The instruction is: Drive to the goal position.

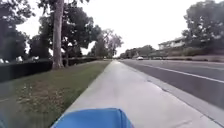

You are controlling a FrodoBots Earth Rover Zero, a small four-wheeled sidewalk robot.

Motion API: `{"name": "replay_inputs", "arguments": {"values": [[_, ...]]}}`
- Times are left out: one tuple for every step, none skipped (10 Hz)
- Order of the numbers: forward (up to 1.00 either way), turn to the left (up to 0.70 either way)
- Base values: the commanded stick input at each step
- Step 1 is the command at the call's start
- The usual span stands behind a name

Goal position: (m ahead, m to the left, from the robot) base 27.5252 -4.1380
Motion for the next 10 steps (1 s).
{"name": "replay_inputs", "arguments": {"values": [[1.0, 0.0], [1.0, 0.0], [1.0, 0.0], [1.0, 0.0], [1.0, 0.0], [1.0, 0.0], [1.0, 0.0], [1.0, 0.0], [1.0, 0.0], [1.0, 0.0]]}}
